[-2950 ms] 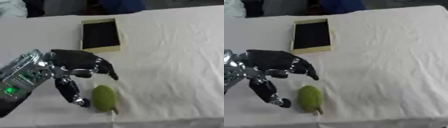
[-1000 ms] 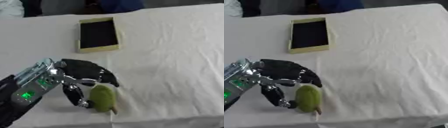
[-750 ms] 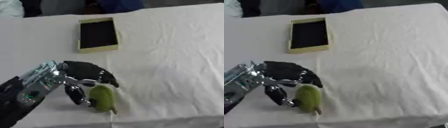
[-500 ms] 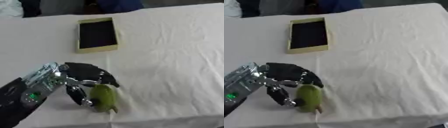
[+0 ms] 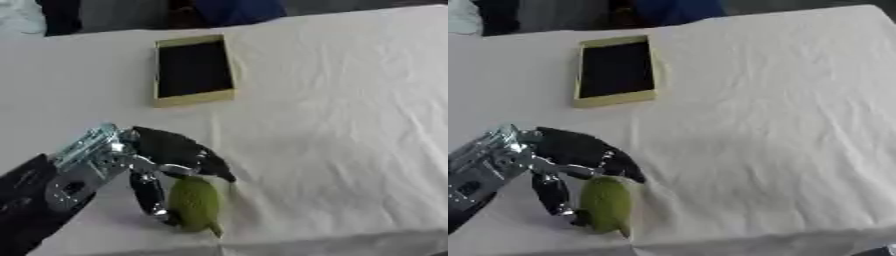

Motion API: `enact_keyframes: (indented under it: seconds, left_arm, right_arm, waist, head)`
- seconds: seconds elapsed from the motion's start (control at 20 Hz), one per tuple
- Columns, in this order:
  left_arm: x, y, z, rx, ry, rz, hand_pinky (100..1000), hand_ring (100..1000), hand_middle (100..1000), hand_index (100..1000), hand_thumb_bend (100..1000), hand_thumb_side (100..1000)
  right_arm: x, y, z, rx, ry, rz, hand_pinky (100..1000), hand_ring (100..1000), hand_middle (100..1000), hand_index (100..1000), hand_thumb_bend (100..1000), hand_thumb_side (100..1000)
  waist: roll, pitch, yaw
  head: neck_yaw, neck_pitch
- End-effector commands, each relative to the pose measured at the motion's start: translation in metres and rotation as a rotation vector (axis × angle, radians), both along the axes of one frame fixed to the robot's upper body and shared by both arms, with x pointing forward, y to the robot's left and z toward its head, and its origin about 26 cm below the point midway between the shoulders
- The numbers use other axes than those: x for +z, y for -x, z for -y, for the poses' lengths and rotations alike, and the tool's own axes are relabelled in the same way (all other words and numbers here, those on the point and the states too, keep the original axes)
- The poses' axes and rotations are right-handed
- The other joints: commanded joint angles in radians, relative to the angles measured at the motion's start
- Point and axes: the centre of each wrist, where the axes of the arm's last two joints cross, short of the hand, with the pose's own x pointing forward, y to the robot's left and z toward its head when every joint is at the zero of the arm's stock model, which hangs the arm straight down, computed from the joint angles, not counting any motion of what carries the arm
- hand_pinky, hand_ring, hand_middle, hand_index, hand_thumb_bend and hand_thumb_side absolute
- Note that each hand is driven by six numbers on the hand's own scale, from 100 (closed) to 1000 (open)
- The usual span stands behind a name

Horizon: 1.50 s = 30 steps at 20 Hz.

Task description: Pick up objects on the table and place them in the box.

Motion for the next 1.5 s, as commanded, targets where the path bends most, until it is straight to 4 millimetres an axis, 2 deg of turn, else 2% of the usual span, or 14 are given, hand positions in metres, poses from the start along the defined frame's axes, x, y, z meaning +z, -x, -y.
enact_keyframes:
  seconds: [0.05, 0.25, 0.45, 0.6, 1.0, 1.2, 1.5]
  left_arm:
    - [0.022, 0.003, -0.002, -0.034, -0.009, 0.097, 774, 896, 842, 965, 603, 100]
    - [0.027, 0.009, -0.008, -0.015, 0.023, 0.167, 735, 852, 782, 909, 531, 100]
    - [0.028, 0.013, -0.015, 0.017, 0.070, 0.217, 698, 809, 741, 876, 506, 100]
    - [0.026, 0.014, -0.018, 0.037, 0.096, 0.255, 671, 777, 701, 842, 436, 100]
    - [0.002, 0.006, -0.022, 0.068, 0.163, 0.286, 622, 751, 651, 815, 409, 100]
    - [-0.014, 0.000, -0.023, 0.073, 0.182, 0.270, 626, 760, 644, 819, 290, 100]
    - [-0.030, -0.009, -0.024, 0.070, 0.203, 0.209, 620, 760, 619, 802, 226, 100]
  right_arm:
    - [0.009, 0.003, 0.000, -0.003, 0.021, 0.021, 732, 560, 592, 910, 100, 619]
    - [0.009, 0.003, 0.000, -0.004, 0.019, 0.020, 732, 560, 591, 910, 100, 620]
    - [0.009, 0.004, 0.000, -0.005, 0.017, 0.019, 732, 559, 590, 910, 100, 620]
    - [0.009, 0.004, 0.000, -0.005, 0.016, 0.021, 732, 559, 590, 910, 100, 620]
    - [0.009, 0.004, -0.001, -0.005, 0.011, 0.020, 732, 559, 590, 909, 100, 621]
    - [0.009, 0.004, -0.002, -0.004, 0.008, 0.018, 732, 559, 590, 909, 100, 622]
    - [0.011, 0.004, -0.004, -0.001, 0.003, 0.020, 732, 560, 590, 909, 100, 623]
  waist:
    - [-0.002, -0.015, -0.001]
    - [-0.002, -0.015, -0.001]
    - [-0.001, -0.013, 0.000]
    - [-0.002, -0.013, 0.000]
    - [-0.001, -0.012, -0.004]
    - [0.001, -0.012, -0.005]
    - [0.005, -0.013, -0.009]
  head:
    - [-0.005, 0.005]
    - [-0.006, 0.005]
    - [-0.007, 0.005]
    - [-0.005, 0.005]
    - [-0.001, 0.005]
    - [0.001, 0.005]
    - [0.005, 0.005]
